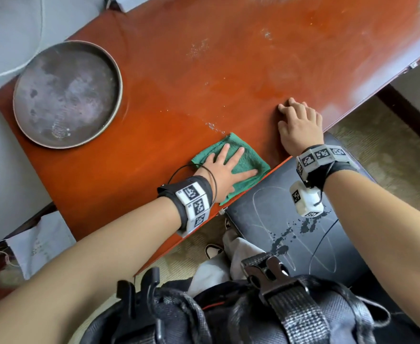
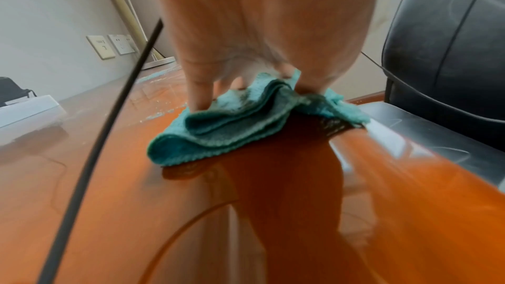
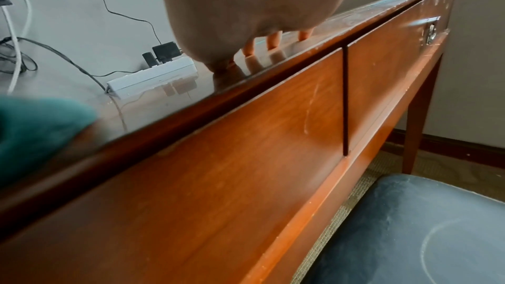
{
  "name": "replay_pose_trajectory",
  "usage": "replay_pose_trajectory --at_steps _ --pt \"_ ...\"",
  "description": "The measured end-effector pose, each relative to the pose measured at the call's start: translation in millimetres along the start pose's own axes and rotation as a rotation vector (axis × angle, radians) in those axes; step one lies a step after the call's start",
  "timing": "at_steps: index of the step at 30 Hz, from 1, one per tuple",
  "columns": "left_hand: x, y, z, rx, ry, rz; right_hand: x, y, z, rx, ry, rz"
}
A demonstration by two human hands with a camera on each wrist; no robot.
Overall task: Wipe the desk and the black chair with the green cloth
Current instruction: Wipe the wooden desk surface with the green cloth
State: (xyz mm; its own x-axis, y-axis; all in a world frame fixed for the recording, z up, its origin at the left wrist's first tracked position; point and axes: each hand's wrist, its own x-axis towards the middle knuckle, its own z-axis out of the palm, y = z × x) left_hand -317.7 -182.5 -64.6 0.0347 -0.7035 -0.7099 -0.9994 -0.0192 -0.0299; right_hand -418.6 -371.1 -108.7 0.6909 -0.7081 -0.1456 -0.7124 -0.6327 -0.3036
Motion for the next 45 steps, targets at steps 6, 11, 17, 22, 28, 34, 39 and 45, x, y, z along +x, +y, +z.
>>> replay_pose_trajectory --at_steps 6,11,17,22,28,34,39,45 --pt "20.0 -5.2 -23.6 -0.014 0.015 -0.006 2.5 4.3 -4.4 -0.066 -0.042 -0.016" --pt "11.1 -16.1 -11.1 0.025 0.013 -0.007 3.5 1.4 -5.1 -0.086 -0.062 0.002" --pt "-21.1 -48.0 20.2 0.08 -0.04 -0.001 1.8 0.3 -3.0 -0.059 -0.048 0.006" --pt "-42.3 -58.3 37.2 0.153 -0.065 0.005 1.6 1.4 -1.1 -0.04 -0.048 0.005" --pt "-38.0 -47.1 29.1 0.172 -0.089 0.013 1.7 1.8 0.4 -0.022 -0.039 0.01" --pt "-19.4 -27.7 18.5 0.198 -0.048 0.122 1.5 3.1 4.1 -0.015 -0.017 0.007" --pt "2.3 -11.6 0.6 0.142 -0.011 0.139 3.0 0.6 0.7 -0.002 -0.053 0.037" --pt "25.6 -0.9 -20.4 0.006 0.08 0.077 5.1 4.1 -7.7 -0.002 -0.118 0.035"
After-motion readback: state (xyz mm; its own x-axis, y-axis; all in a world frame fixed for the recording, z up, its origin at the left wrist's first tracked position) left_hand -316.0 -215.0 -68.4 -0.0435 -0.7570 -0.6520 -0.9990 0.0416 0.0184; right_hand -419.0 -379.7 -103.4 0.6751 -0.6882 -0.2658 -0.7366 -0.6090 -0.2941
